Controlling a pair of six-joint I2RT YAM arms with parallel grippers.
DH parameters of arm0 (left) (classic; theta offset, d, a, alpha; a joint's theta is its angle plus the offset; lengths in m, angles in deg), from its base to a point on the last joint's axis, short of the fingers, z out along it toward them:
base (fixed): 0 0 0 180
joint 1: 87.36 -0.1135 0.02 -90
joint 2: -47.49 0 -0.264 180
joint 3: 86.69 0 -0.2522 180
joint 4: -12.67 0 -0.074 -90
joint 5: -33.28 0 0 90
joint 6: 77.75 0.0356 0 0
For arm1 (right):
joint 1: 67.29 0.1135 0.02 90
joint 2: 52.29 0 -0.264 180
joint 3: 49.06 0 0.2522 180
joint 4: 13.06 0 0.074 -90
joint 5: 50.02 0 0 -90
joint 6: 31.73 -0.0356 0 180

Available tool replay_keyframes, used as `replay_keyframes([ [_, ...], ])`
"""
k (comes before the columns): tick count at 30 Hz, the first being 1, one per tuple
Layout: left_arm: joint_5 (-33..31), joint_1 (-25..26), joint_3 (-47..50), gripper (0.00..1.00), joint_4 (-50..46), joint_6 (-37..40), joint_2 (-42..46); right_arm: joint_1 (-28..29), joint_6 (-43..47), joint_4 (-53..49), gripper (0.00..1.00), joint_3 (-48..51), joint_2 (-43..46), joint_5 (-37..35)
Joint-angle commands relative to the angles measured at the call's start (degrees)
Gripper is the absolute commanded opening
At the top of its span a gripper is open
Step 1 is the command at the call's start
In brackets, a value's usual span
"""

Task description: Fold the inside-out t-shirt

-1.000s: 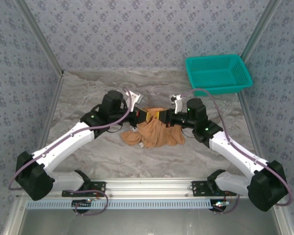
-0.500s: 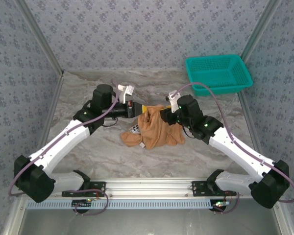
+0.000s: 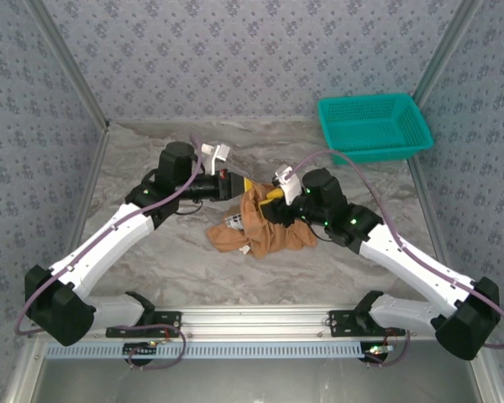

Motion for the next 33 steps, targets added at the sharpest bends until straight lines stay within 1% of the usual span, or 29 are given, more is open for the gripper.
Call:
replay_keyframes([
  [1,1.4,-0.2,-1.3,0.00,0.3,-0.1,0.8,0.0,-0.1,2.9,0.41,0.3,-1.6,3.8],
  [4,1.8,-0.2,-0.9,0.00,0.8,0.0,1.1,0.0,-0.3,3.5,0.41,0.5,-3.1,4.2],
  [5,1.9,-0.2,-0.7,0.00,1.0,0.1,1.2,-0.1,-0.8,4.1,0.38,0.6,-3.4,3.8],
  [9,0.7,-0.4,-0.5,0.00,0.2,1.5,1.4,-1.5,-1.4,3.6,0.08,0.0,-3.6,2.9],
  [11,-0.6,-1.1,-0.4,0.00,-0.4,2.3,1.4,-2.8,-1.4,2.4,0.00,0.6,-2.2,5.1],
  [15,-1.7,-3.8,0.4,0.00,0.8,2.0,0.5,-5.8,-3.4,3.0,0.00,3.6,2.3,14.5],
  [17,-4.0,-4.8,0.5,0.00,1.0,2.2,-0.4,-7.1,-6.4,7.4,0.00,5.5,4.2,20.2],
  [20,-10.9,-4.9,-1.5,0.00,-1.9,4.5,-2.8,-9.0,-14.4,20.2,0.00,9.1,5.6,28.2],
  [22,-12.8,-5.0,-3.4,0.01,-3.5,5.9,-5.2,-10.4,-20.8,29.7,0.00,11.4,5.2,31.3],
  [24,-13.0,-5.1,-5.2,0.10,-5.1,7.3,-6.8,-11.4,-25.1,36.0,0.00,13.1,4.2,31.9],
  [26,-12.9,-5.1,-5.9,0.22,-6.1,8.5,-6.8,-11.7,-27.2,39.2,0.00,13.7,2.8,32.0],
  [27,-13.1,-5.1,-5.5,0.29,-6.2,8.7,-6.0,-11.7,-28.0,40.7,0.00,13.9,2.2,31.8],
  [30,-14.6,-5.1,-2.4,0.46,-5.3,9.0,-2.0,-11.8,-29.2,43.0,0.00,14.5,0.8,31.1],
  [33,-13.7,-4.5,1.4,0.56,-4.1,8.8,2.6,-12.0,-29.3,42.8,0.00,14.8,0.3,29.6],
])
